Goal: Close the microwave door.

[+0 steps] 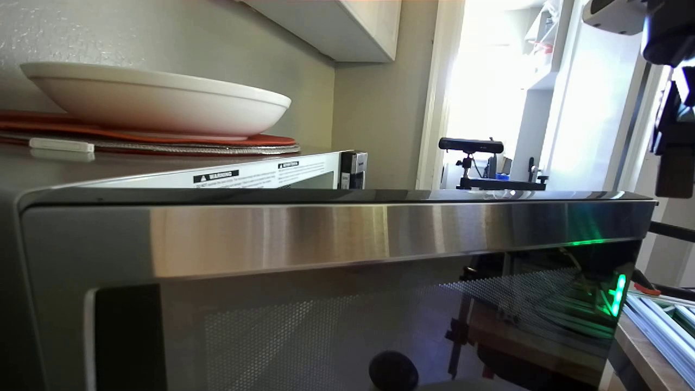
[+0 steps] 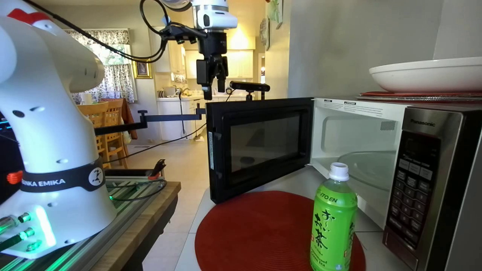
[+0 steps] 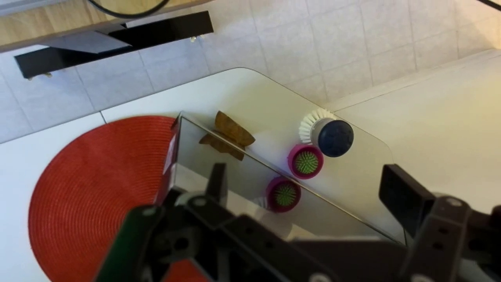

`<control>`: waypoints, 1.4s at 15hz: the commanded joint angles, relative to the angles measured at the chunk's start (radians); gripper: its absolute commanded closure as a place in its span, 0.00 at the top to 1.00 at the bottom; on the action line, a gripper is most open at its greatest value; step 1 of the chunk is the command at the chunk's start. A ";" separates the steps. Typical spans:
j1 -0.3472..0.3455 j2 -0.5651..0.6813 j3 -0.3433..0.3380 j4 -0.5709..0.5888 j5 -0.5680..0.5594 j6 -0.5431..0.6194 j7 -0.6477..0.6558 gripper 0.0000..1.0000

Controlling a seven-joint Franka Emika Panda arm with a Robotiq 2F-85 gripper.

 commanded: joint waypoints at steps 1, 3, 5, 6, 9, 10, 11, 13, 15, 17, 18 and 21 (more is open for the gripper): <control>0.006 0.022 -0.003 -0.001 -0.033 -0.014 0.017 1.00; 0.003 0.032 -0.001 -0.003 -0.050 -0.015 0.015 1.00; 0.001 0.040 -0.001 -0.007 -0.066 -0.009 0.013 1.00; 0.000 0.044 -0.002 -0.008 -0.076 -0.004 0.010 1.00; -0.001 0.053 -0.003 -0.009 -0.103 0.017 -0.001 1.00; -0.002 0.055 -0.004 -0.009 -0.111 0.026 -0.002 1.00; -0.003 0.059 -0.006 -0.009 -0.119 0.038 -0.004 1.00; 0.002 0.065 -0.013 -0.009 -0.125 0.067 -0.019 1.00; 0.007 0.077 -0.020 -0.009 -0.126 0.107 -0.041 1.00; 0.012 0.097 -0.027 -0.010 -0.129 0.141 -0.069 1.00; 0.012 0.108 -0.029 -0.010 -0.133 0.159 -0.080 1.00; 0.015 0.151 -0.043 -0.011 -0.152 0.202 -0.127 1.00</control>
